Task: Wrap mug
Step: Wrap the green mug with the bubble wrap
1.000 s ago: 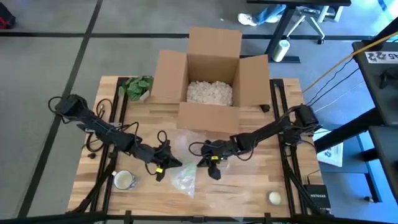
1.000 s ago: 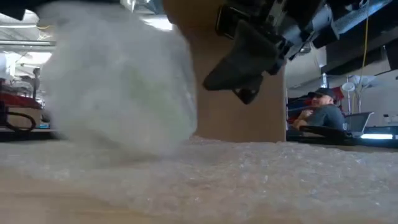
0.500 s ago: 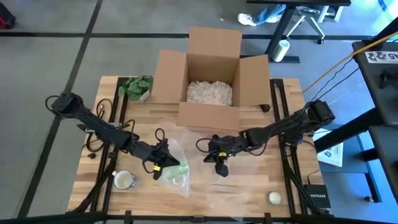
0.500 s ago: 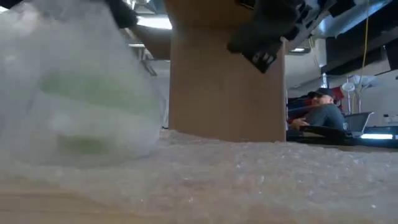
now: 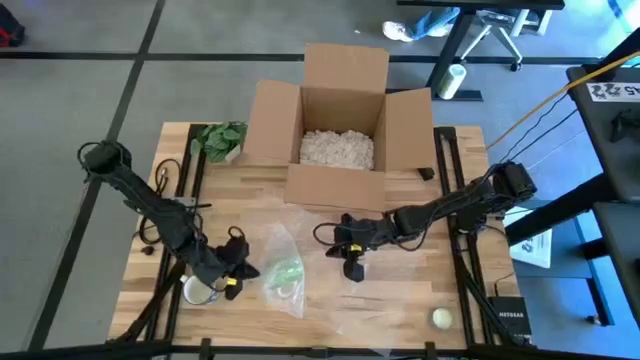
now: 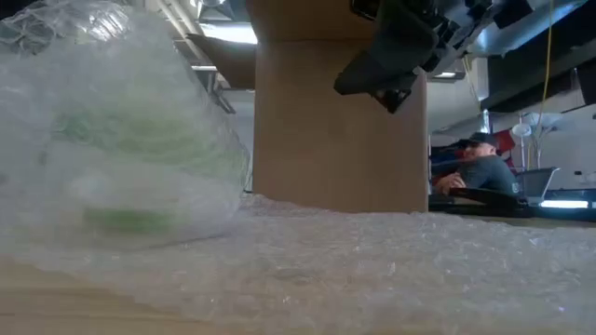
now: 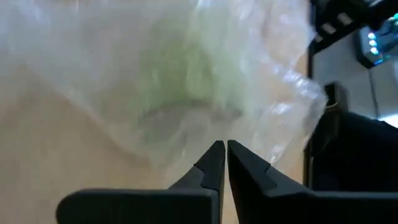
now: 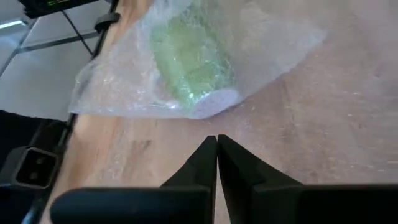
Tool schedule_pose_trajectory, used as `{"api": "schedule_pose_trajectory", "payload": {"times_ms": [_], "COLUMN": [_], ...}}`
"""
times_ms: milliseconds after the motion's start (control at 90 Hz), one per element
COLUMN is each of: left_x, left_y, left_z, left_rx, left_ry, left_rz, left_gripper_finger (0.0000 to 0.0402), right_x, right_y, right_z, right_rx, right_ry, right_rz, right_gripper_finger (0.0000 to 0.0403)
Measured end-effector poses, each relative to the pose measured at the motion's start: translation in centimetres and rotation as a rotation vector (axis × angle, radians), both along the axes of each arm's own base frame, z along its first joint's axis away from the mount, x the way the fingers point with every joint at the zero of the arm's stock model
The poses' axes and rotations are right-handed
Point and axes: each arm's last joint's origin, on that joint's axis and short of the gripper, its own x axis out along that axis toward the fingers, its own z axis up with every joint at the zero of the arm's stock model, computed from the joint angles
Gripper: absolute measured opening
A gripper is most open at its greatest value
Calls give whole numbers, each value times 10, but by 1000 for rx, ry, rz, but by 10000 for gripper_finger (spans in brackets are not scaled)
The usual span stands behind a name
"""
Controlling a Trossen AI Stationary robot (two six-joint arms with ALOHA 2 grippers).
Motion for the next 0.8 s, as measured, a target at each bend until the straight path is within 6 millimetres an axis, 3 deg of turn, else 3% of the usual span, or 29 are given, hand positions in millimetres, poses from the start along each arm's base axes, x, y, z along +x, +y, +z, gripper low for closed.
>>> {"api": "schedule_pose_trajectory", "payload": {"times_ms": [189, 478, 800], "left_x": [7, 31, 59], "left_y": [-8, -10, 6], "left_z": [-19, -31, -15], "left_rx": [-16, -3, 83], "left_ry": [52, -27, -149], "left_rz": [33, 19, -13], "left_gripper_finger": [0, 0, 0], "right_x": [10, 21, 26], "right_y": [3, 7, 8], "right_z": [-14, -29, -51], "right_rx": [11, 29, 47], "right_ry": [-15, -63, -5], "right_rz": [9, 26, 5], "right_gripper_finger": [0, 0, 0]}}
